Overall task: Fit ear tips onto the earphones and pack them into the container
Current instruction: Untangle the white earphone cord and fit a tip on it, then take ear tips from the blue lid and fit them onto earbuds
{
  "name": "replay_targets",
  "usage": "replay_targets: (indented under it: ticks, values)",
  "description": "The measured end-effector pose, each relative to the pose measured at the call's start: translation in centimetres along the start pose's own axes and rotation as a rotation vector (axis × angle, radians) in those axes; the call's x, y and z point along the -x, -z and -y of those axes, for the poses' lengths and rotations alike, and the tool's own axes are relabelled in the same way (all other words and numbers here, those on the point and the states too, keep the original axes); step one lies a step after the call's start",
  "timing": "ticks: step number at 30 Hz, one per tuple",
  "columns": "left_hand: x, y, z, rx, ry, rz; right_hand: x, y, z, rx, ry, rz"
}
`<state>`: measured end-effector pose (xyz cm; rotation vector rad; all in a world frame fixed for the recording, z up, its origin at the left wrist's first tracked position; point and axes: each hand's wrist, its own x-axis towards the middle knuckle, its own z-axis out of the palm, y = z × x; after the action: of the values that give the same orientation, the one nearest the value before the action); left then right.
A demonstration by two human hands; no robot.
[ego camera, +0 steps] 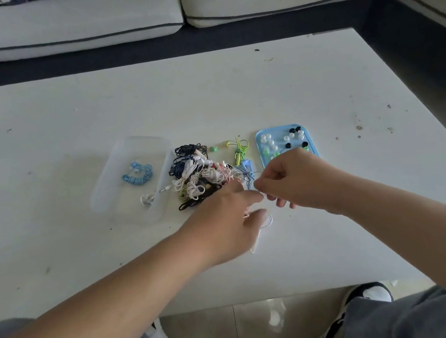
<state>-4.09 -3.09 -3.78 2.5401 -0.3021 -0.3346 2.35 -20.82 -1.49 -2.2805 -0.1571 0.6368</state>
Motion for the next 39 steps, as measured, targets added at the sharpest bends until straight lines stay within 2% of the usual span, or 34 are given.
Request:
replay_targets:
  ticks: [5, 14, 17, 20, 22, 24, 28, 30, 34, 39]
  values:
    - [0.3, -0.7, 0.6, -0.312, -0.039, 0.156, 0.3, -0.4, -0.2, 0.052, -0.001, 0.033]
    - [-0.8, -1.4, 1.9, -0.213, -0.061, 0.103, 0.0, -0.7, 0.8, 0.07, -0.016, 0.042]
    - [-0.7, 0.4, 1.2, -0.086, -0.074, -0.03, -0.1, -0.9, 2.4, 0.03, 0.027, -0.083]
    - [-0.3, 3.5, 1.1, 0.014, -0.108, -0.274, 0.0, -0.9, 4.6, -0.194, 0.079, -0.274]
    - [0.5, 6.2, 2.6, 0.011, -0.096, -0.42, 0.0, -1.5, 6.5, -0.333, 0.095, -0.309]
    - [1.3, 8.6, 4.8, -0.077, -0.025, -0.505, 0.0, -2.8, 8.2, -0.423, 0.094, -0.267]
    - [2.8, 10.8, 9.8, -0.235, 0.332, -0.41, -0.3, -6.6, 11.0, -0.445, 0.129, -0.105]
    - [3.3, 10.9, 10.7, -0.28, 0.429, -0.309, -0.5, -7.6, 11.7, -0.428, 0.137, -0.047]
    - [3.5, 10.4, 11.1, -0.302, 0.446, -0.191, -1.0, -7.7, 11.8, -0.415, 0.122, -0.037]
    - [3.1, 10.8, 11.2, -0.383, 0.431, -0.234, -2.3, -6.9, 10.2, -0.345, 0.088, -0.157]
